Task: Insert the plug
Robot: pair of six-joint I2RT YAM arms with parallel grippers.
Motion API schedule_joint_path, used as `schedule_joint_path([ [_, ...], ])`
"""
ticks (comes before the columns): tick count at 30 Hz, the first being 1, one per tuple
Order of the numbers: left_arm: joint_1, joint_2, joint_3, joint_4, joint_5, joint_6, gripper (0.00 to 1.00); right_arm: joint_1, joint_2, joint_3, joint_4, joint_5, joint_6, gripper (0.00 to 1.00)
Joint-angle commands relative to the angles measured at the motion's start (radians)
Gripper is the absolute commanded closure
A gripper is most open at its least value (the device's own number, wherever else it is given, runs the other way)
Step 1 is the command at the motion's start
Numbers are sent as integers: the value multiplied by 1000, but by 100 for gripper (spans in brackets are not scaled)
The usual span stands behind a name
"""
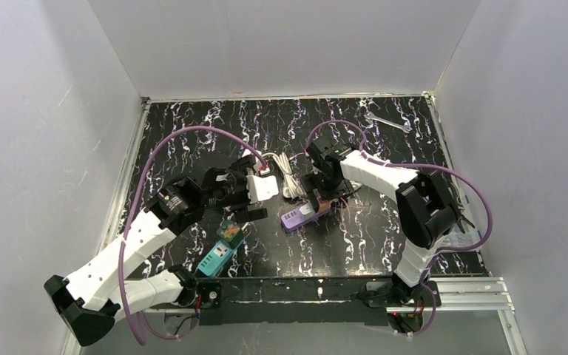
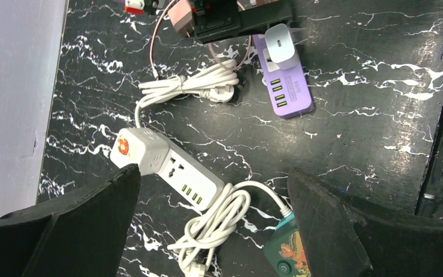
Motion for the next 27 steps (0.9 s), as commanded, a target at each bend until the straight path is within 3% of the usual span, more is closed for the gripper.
schedule_joint_path([
  [1, 26, 7, 27, -22, -11, -34, 2, 13, -29, 66, -99, -41, 6, 2],
  [10, 53, 20, 31, -31, 4, -42, 2, 5, -155, 63, -154, -93, -5, 2],
  [15, 61, 36, 35, -25, -32, -58, 2, 1, -181, 142, -199, -143, -12, 2],
  [24, 241, 141, 103, -19, 11, -184, 2, -36, -224, 348, -170, -349, 9, 5],
  [27, 274, 156, 126, -21, 23, -197, 2, -117, -213, 396, -101, -348, 88, 6],
])
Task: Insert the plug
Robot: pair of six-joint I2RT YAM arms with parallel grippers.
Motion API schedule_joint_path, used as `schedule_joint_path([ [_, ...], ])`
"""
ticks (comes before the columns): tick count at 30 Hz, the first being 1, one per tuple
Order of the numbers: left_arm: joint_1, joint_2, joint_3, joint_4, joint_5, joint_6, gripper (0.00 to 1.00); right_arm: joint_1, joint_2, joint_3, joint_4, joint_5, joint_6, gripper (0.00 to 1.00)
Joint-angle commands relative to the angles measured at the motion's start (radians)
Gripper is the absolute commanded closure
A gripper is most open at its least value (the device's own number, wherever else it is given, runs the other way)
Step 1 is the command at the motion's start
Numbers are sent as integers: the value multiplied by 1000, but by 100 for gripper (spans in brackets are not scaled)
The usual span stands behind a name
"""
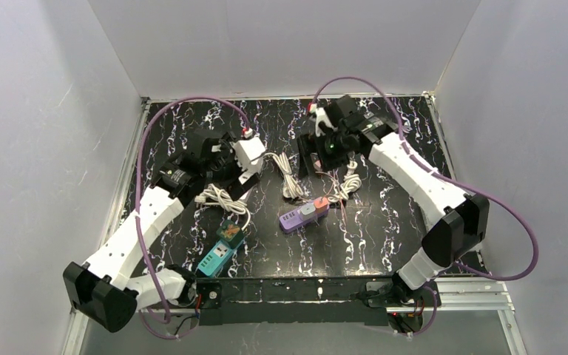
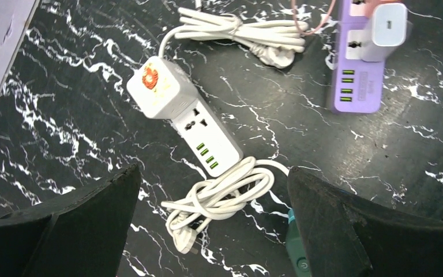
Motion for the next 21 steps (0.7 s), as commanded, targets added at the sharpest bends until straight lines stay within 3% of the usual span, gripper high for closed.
schedule_joint_path([
  [1, 44, 9, 64, -17, 34, -59, 2, -110, -16, 73, 102, -37, 120, 7],
  [5, 65, 29, 97, -35, 38, -99, 2, -150, 93, 75, 193, 133, 223, 9],
  [9, 87, 45, 108, -39, 32, -122, 2, -151, 272, 131, 181, 285, 236, 8],
  [15, 122, 77, 107, -40, 34, -132, 2, -158, 411, 191, 185, 368, 267, 12],
  [21, 142, 95, 103, -34, 1, -115, 2, -164, 478, 185, 202, 341, 318, 21],
])
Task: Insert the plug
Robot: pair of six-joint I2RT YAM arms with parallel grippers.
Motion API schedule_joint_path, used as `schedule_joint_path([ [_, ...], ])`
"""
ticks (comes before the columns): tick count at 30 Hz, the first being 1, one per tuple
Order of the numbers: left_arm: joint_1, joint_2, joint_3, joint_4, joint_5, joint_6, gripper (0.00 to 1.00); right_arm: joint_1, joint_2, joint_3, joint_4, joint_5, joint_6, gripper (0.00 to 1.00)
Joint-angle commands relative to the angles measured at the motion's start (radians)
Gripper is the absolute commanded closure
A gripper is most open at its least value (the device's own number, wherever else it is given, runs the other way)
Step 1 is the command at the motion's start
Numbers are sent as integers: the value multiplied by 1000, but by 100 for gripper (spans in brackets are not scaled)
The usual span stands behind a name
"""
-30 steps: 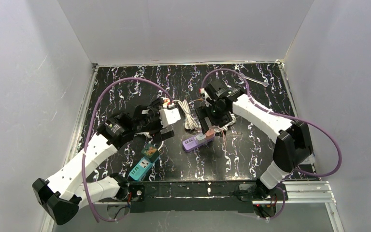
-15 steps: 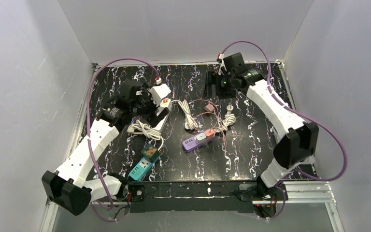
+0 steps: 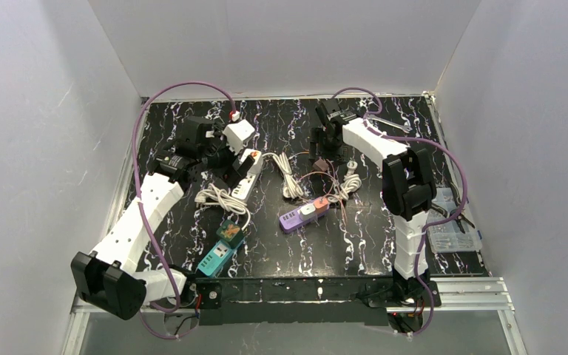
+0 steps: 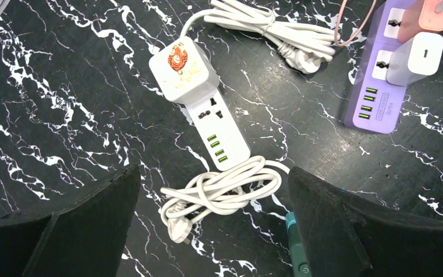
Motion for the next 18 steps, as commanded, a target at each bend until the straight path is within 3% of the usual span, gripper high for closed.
schedule_joint_path([
  [1, 22, 1, 17, -6, -16, 4, 2, -5, 6, 51, 29, 18, 67, 22],
  [9, 69, 27, 43, -29, -24, 15, 2, -5, 68, 67, 46, -11, 93, 27],
  [18, 74, -6, 40, -9, -10, 6, 2, 2, 85, 51, 39, -20, 93, 26],
])
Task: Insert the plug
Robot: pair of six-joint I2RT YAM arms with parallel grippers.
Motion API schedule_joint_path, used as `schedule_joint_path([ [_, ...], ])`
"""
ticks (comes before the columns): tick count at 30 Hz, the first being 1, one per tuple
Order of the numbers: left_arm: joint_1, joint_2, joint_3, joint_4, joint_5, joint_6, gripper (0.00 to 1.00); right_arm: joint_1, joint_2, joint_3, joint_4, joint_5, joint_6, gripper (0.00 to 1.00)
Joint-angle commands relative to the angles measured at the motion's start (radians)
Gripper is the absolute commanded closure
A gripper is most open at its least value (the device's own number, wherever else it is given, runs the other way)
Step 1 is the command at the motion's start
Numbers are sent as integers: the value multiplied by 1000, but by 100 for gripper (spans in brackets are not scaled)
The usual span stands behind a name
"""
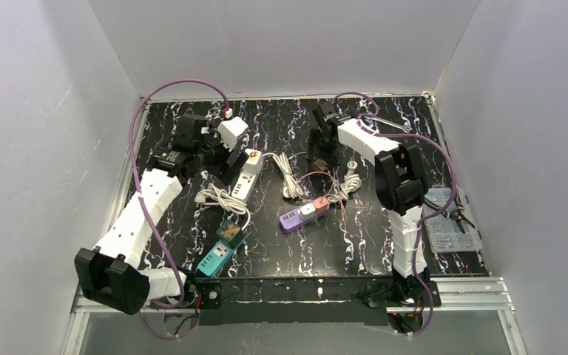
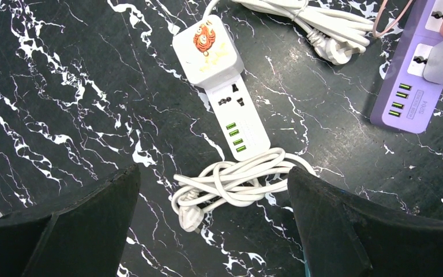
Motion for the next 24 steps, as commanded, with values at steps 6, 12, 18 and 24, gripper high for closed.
schedule_joint_path([
  [6, 7, -62, 16, 3, 26, -2, 2, 68, 36, 55, -32, 82, 1, 25],
  [12, 8, -84, 0, -9, 35, -14, 2, 71, 34, 42, -3, 105, 0, 27],
  [18, 9, -101, -5, -14, 43, -23, 2, 73, 82, 103, -26, 102, 1, 33],
  [24, 11, -108, -11, -27, 55, -30, 2, 73, 88, 146, -21, 104, -26, 50],
])
